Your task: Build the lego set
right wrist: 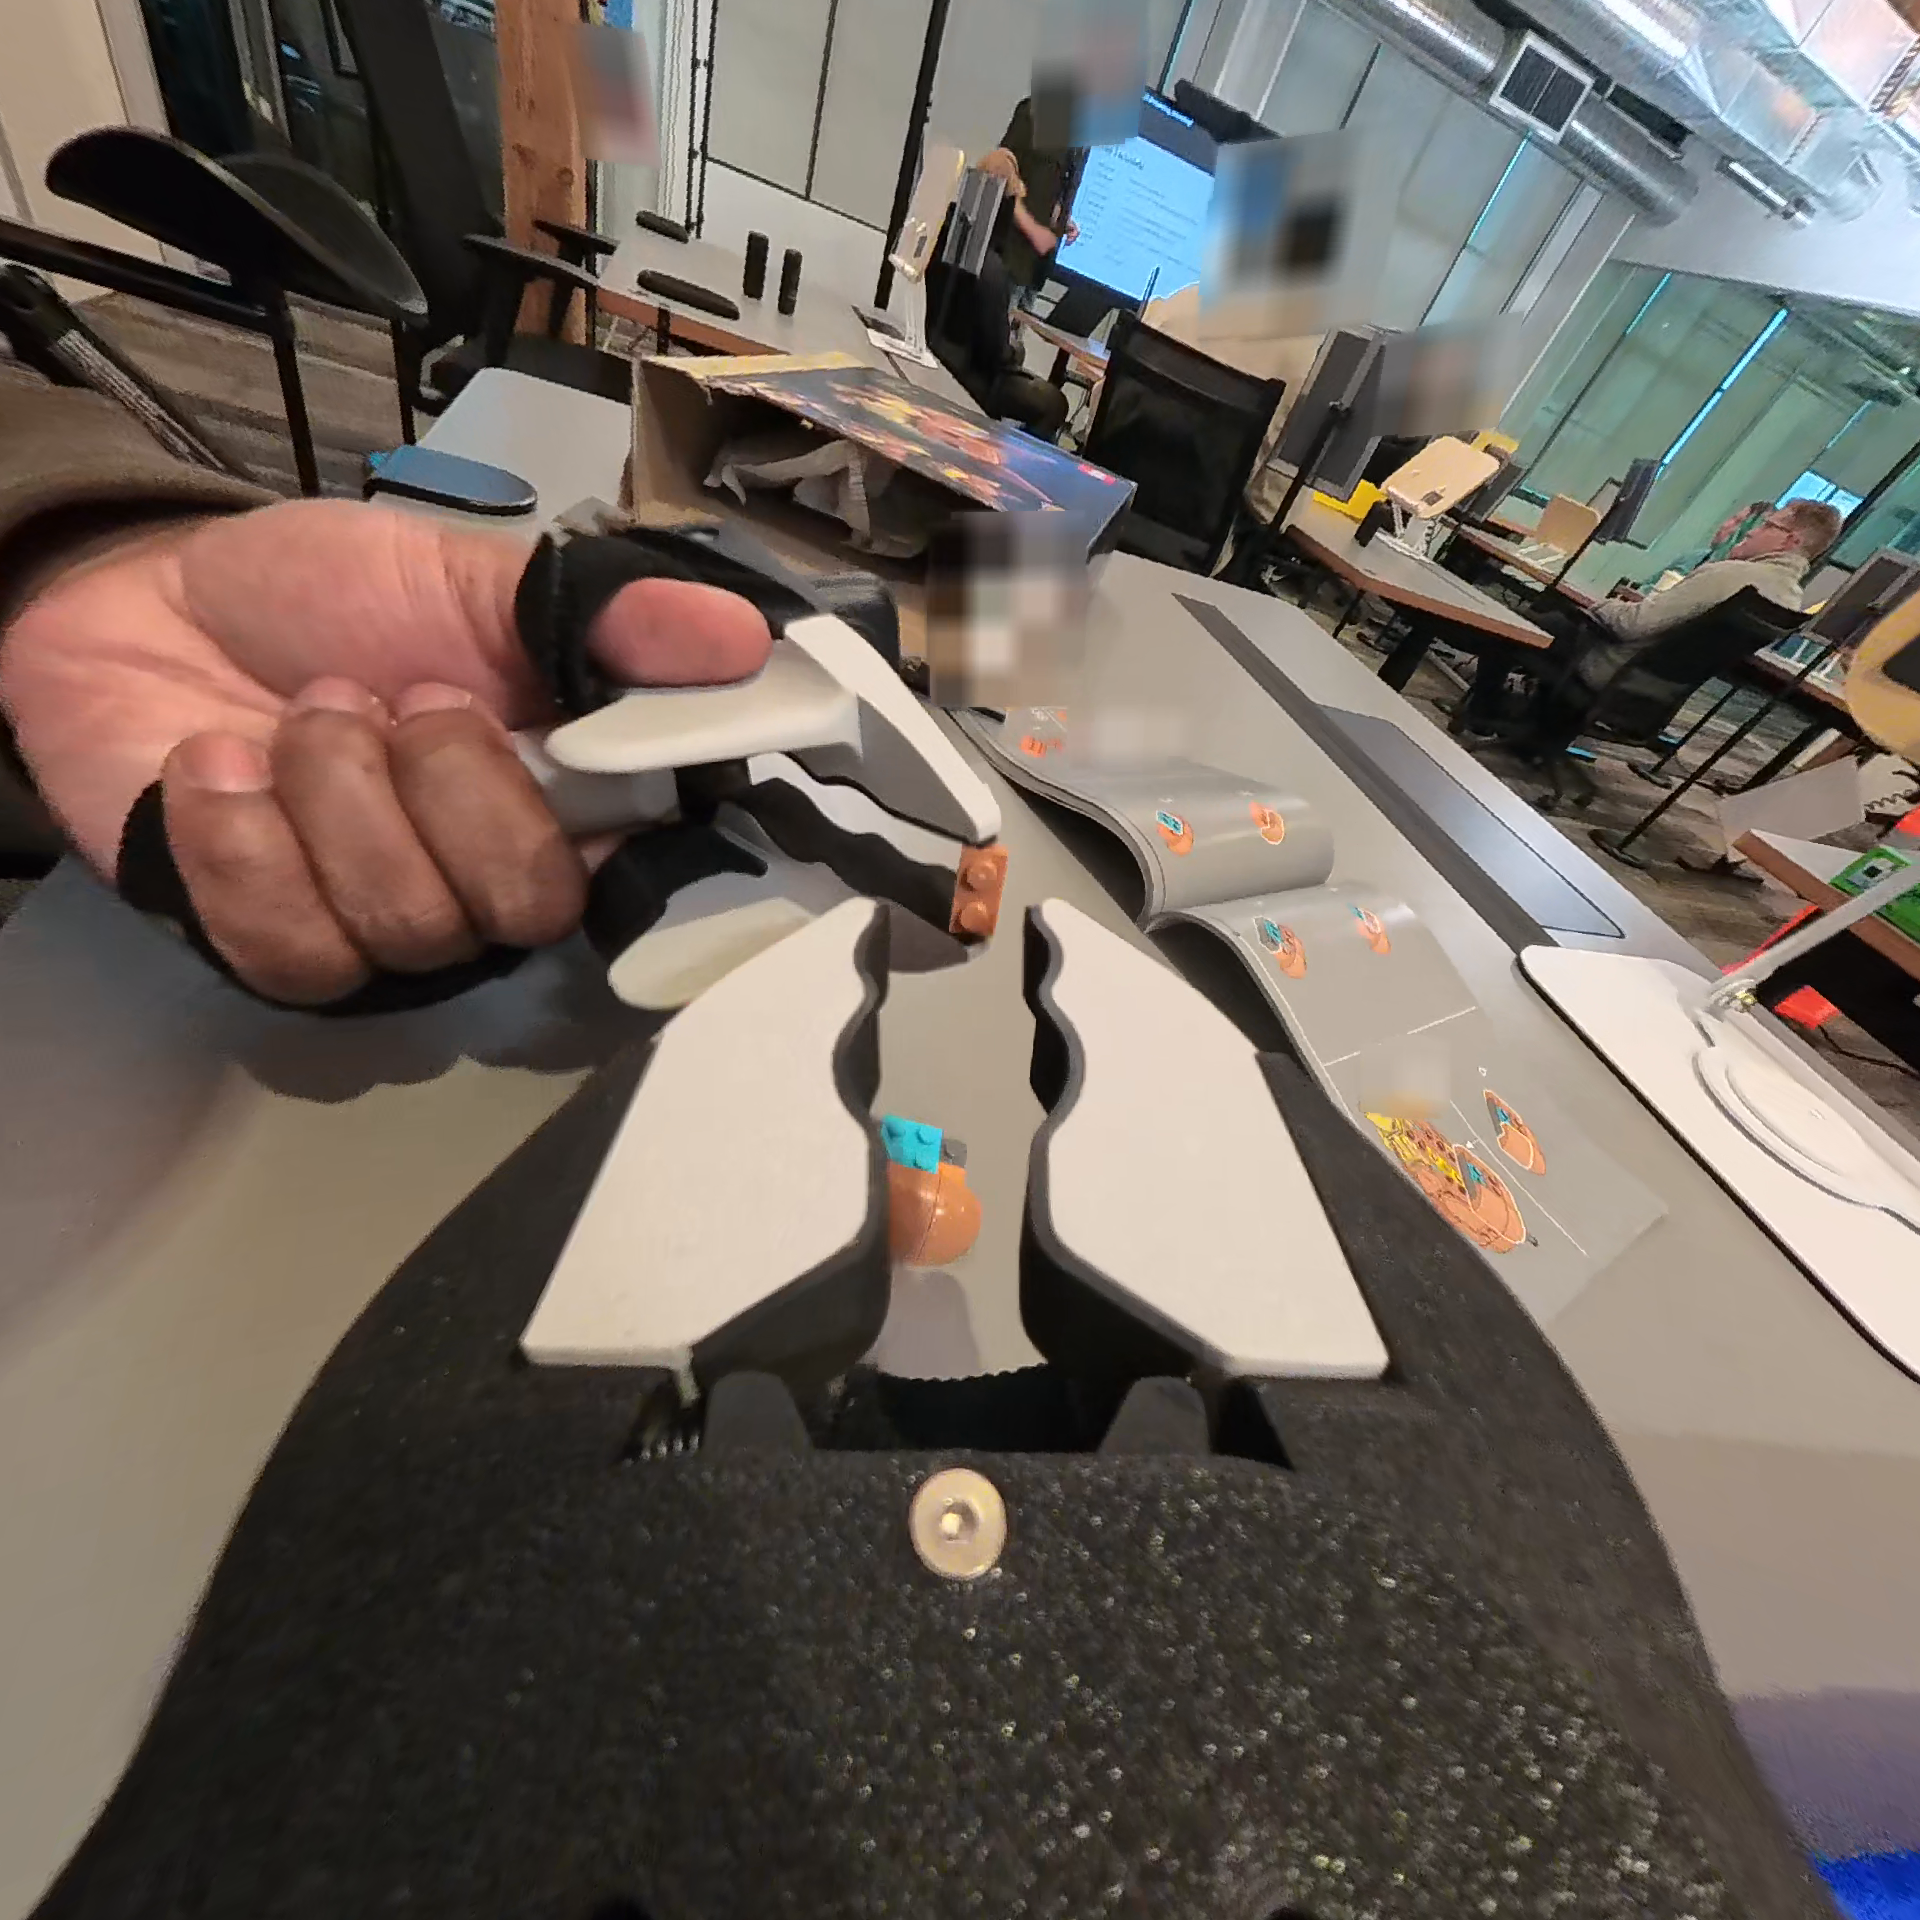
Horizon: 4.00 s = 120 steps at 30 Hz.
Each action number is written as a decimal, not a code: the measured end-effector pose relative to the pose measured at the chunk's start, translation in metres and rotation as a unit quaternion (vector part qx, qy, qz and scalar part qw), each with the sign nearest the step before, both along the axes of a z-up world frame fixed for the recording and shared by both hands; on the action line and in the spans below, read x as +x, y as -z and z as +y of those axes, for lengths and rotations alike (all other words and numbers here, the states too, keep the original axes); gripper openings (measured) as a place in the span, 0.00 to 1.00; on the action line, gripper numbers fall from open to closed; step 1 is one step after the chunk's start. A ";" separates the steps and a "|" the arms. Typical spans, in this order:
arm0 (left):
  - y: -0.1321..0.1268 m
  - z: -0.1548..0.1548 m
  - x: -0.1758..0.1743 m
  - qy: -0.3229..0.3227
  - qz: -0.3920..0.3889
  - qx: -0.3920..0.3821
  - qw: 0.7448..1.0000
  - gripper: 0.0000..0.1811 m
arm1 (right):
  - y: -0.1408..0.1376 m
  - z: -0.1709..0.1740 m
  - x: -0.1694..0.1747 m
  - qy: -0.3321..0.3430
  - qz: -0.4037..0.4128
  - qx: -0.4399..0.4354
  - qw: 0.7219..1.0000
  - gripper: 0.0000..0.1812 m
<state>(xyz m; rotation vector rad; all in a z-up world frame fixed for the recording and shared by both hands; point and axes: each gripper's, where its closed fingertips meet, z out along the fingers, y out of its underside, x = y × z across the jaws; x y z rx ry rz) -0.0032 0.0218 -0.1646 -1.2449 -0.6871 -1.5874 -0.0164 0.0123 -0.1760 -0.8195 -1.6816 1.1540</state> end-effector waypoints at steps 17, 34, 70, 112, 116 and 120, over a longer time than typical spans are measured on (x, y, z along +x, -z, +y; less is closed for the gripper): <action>0.001 -0.003 0.000 0.004 -0.005 0.004 1.000 0.09 | -0.003 0.000 0.001 0.000 -0.005 -0.019 1.000 0.04; 0.008 -0.011 -0.010 -0.006 0.486 0.038 0.873 0.13 | 0.010 -0.003 0.004 -0.022 -0.063 -0.027 0.997 0.04; 0.057 -0.004 -0.021 -0.010 0.672 -0.076 0.737 0.05 | 0.077 0.014 0.008 0.043 -0.269 0.008 0.962 0.29; 0.049 0.009 -0.020 -0.108 0.627 -0.102 0.764 0.05 | 0.054 0.016 -0.011 0.112 -0.220 -0.056 0.967 0.26; 0.048 0.007 -0.018 -0.106 0.645 -0.100 0.750 0.06 | 0.053 0.015 -0.011 0.112 -0.217 -0.050 0.969 0.26; 0.045 0.004 -0.015 -0.096 0.663 -0.093 0.736 0.06 | 0.051 0.016 -0.011 0.112 -0.208 -0.037 0.971 0.26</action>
